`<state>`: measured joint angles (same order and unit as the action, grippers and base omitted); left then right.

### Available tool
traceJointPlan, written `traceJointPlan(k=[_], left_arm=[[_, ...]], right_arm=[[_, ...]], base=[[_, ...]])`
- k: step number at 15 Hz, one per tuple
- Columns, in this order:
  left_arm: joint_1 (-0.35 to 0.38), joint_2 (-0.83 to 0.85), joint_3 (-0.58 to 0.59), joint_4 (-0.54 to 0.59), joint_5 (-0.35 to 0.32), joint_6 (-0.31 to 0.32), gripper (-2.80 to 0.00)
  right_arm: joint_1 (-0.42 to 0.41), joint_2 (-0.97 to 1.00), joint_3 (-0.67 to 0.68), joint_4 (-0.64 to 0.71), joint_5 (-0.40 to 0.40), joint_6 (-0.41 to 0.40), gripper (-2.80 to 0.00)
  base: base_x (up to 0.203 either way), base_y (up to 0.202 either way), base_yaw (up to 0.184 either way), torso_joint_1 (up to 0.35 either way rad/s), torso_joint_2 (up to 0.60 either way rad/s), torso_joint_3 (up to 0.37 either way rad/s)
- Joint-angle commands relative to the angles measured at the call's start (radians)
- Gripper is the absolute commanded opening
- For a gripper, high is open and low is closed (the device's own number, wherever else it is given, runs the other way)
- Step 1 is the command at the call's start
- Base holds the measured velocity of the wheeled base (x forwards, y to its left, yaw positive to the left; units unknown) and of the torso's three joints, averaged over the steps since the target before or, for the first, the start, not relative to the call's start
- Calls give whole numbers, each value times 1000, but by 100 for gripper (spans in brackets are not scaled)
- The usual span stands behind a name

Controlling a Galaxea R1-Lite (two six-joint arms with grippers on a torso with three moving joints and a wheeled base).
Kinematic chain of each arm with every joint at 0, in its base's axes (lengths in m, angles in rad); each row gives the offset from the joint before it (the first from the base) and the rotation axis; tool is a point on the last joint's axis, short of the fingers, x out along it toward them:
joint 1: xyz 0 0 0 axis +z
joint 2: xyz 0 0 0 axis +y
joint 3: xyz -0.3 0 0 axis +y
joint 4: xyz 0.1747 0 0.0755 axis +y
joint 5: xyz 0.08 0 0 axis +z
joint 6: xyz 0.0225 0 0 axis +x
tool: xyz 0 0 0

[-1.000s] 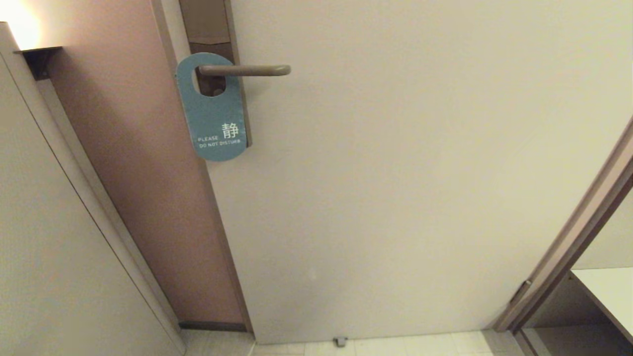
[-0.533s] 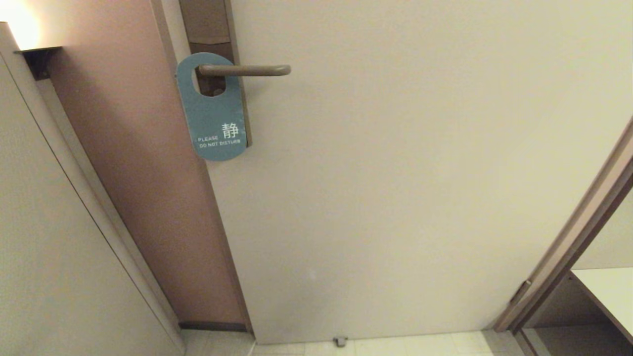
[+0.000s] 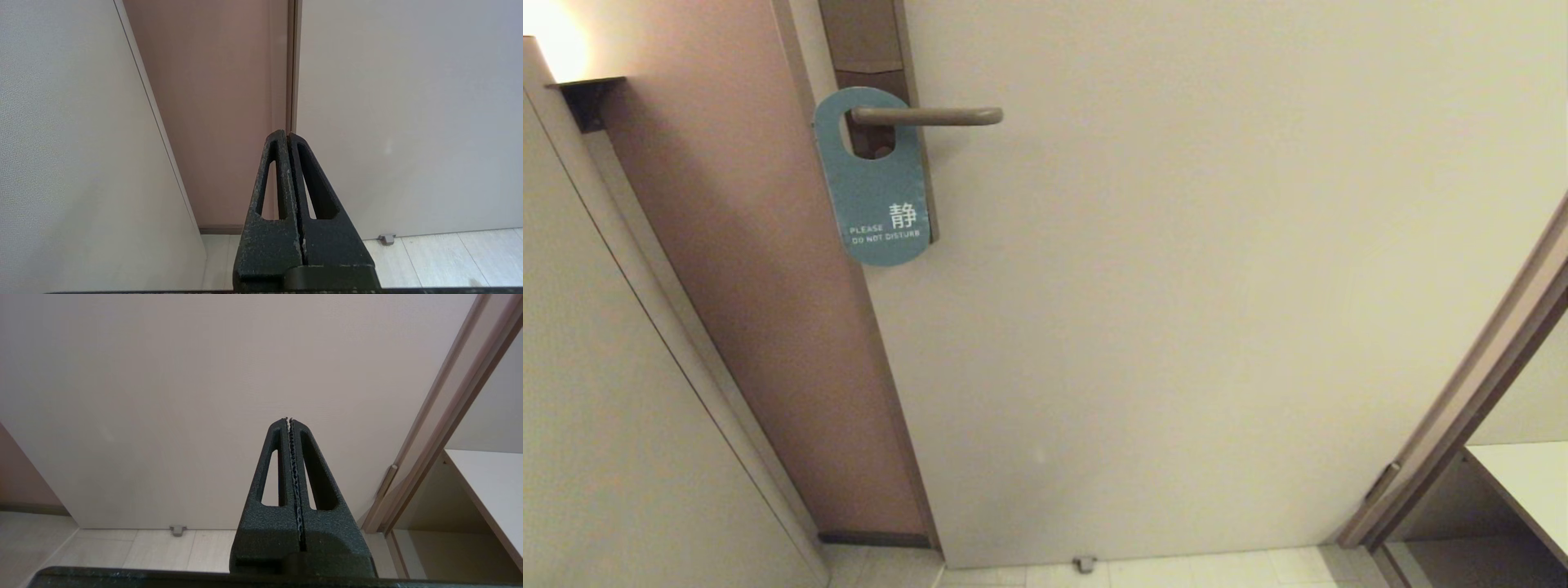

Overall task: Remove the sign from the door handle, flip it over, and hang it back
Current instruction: Take down the sign

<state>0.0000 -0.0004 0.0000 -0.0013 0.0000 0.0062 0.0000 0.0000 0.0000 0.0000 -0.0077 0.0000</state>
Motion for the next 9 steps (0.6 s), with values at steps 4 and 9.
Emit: traceJointPlan(k=[4, 9], left_arm=[[0, 0, 0, 0, 0, 0, -280], [0, 0, 0, 0, 0, 3, -280]], right_arm=[[0, 0, 0, 0, 0, 0, -280], [0, 0, 0, 0, 0, 0, -280]], base=[[0, 0, 0, 0, 0, 0], [0, 0, 0, 0, 0, 0]])
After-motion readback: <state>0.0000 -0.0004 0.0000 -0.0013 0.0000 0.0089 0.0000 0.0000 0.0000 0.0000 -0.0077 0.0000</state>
